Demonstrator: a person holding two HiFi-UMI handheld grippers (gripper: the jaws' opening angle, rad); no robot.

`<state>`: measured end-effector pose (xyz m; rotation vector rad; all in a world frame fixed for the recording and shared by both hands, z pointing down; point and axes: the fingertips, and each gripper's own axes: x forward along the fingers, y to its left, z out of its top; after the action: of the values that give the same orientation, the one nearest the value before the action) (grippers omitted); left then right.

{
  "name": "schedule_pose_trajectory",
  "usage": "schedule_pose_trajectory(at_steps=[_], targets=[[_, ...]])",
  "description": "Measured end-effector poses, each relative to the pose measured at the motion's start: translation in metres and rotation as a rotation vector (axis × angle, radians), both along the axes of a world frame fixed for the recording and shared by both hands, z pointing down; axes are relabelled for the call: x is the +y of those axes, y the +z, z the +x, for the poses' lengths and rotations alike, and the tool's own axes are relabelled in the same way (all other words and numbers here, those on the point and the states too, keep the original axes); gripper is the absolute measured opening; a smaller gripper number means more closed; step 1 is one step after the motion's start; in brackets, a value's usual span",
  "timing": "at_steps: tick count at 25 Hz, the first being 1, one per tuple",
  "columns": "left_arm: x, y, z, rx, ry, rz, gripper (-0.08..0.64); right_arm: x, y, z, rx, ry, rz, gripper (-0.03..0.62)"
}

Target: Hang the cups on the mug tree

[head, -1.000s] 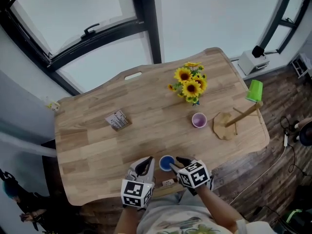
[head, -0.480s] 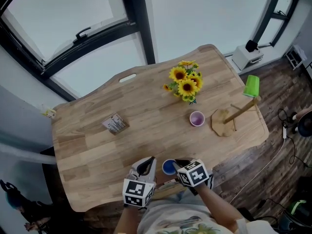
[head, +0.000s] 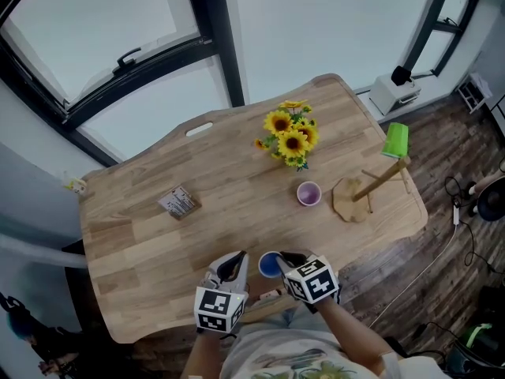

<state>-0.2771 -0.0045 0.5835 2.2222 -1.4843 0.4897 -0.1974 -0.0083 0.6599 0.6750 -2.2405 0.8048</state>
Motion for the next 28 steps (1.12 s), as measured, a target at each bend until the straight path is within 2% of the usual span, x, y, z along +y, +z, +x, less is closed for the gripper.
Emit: schedule_pose_trajectory(at_steps=[11, 16, 22, 28], targets=[[-0.021, -0.031, 0.007, -0.011, -0.066, 0.058, 0.003, -0.039, -0.088, 0.02, -0.064, -0.054, 0.328, 0.031], [-0.029, -0.046, 0.016, -0.005, -0.099, 0.089, 0.003, -0.057, -0.133, 0.033, -0.127, -0.03, 0.433, 0.031], [-0.038, -0.067, 0.036, 0.035, -0.124, 0.138, 0.003, -0.073, -0.194, 0.055, -0.194, 0.011, 0.662, 0.031], [-0.046, -0.083, 0.06, 0.061, -0.128, 0.177, 0.003, -0.077, -0.228, 0.084, -0.218, 0.038, 0.763, 0.031]])
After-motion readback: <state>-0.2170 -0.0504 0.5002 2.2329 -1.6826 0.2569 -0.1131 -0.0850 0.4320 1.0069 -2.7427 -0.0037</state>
